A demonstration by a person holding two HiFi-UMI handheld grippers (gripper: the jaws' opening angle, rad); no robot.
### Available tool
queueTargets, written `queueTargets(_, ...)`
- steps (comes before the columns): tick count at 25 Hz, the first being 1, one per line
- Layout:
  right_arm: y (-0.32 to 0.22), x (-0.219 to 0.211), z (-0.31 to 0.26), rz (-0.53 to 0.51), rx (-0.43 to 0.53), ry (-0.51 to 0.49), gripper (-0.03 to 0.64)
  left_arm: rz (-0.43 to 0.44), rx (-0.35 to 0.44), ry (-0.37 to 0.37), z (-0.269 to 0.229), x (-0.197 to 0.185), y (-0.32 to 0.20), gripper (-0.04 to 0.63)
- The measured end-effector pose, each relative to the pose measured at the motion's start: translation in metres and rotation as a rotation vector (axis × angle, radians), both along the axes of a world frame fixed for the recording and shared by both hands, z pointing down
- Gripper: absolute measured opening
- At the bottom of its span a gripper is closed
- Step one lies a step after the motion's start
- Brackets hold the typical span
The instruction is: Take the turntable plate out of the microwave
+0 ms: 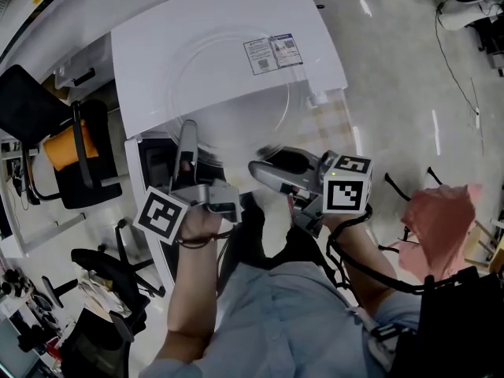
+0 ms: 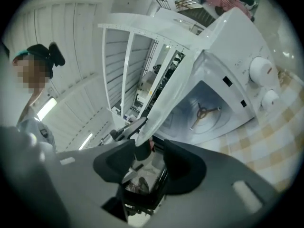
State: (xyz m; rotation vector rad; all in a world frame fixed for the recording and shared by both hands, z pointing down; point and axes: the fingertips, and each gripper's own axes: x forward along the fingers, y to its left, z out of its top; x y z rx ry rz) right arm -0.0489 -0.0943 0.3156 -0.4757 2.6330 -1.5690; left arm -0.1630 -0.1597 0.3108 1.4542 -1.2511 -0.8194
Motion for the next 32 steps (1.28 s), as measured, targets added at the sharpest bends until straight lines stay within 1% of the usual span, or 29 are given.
queueTargets(1, 0.005, 0.001, 0.002, -0.017, 0.004, 0.032, 0.180, 0.000, 0.000, 0.001, 0.000, 0.000, -0.001, 0.069)
queueTargets(3, 0.008, 0.006, 0.006, -0.020, 0.002, 0.117, 0.077, -0.001, 0.000, -0.002, 0.000, 0.000, -0.002, 0.069)
queueTargets(4, 0.006, 0.008, 0.009, -0.015, 0.002, 0.166, 0.000, -0.002, 0.000, -0.004, 0.000, 0.000, -0.003, 0.069)
queueTargets(6, 0.002, 0.010, 0.010, -0.017, -0.002, 0.239, 0.000, -0.004, 0.000, -0.007, -0.001, -0.001, -0.006, 0.069)
queueTargets(9, -0.001, 0.006, 0.007, -0.053, -0.016, 0.277, 0.000, -0.003, 0.000, -0.008, -0.002, -0.001, -0.010, 0.069)
queueTargets(12, -0.003, 0.001, 0.008, -0.090, -0.031, 0.293, 0.000, -0.004, 0.005, -0.017, -0.003, -0.001, -0.014, 0.069)
queueTargets(16, -0.014, -0.003, 0.007, -0.105, -0.027, 0.305, 0.000, 0.007, 0.017, -0.035, -0.004, 0.002, -0.015, 0.074)
queueTargets(20, -0.024, -0.010, 0.007, -0.109, -0.024, 0.310, 0.000, 0.030, 0.025, -0.044, -0.008, 0.005, -0.015, 0.112)
queueTargets(27, -0.033, -0.018, 0.010, -0.119, -0.018, 0.338, 0.000, 0.055, 0.030, -0.056, -0.011, 0.007, -0.014, 0.133)
queueTargets(29, -0.034, -0.020, 0.011, -0.117, -0.021, 0.339, 0.000, 0.067, 0.021, -0.081, -0.012, 0.008, -0.013, 0.154)
queueTargets(32, -0.038, -0.021, 0.012, -0.114, -0.022, 0.341, 0.000, 0.090, 0.006, -0.123, -0.012, 0.010, -0.010, 0.201)
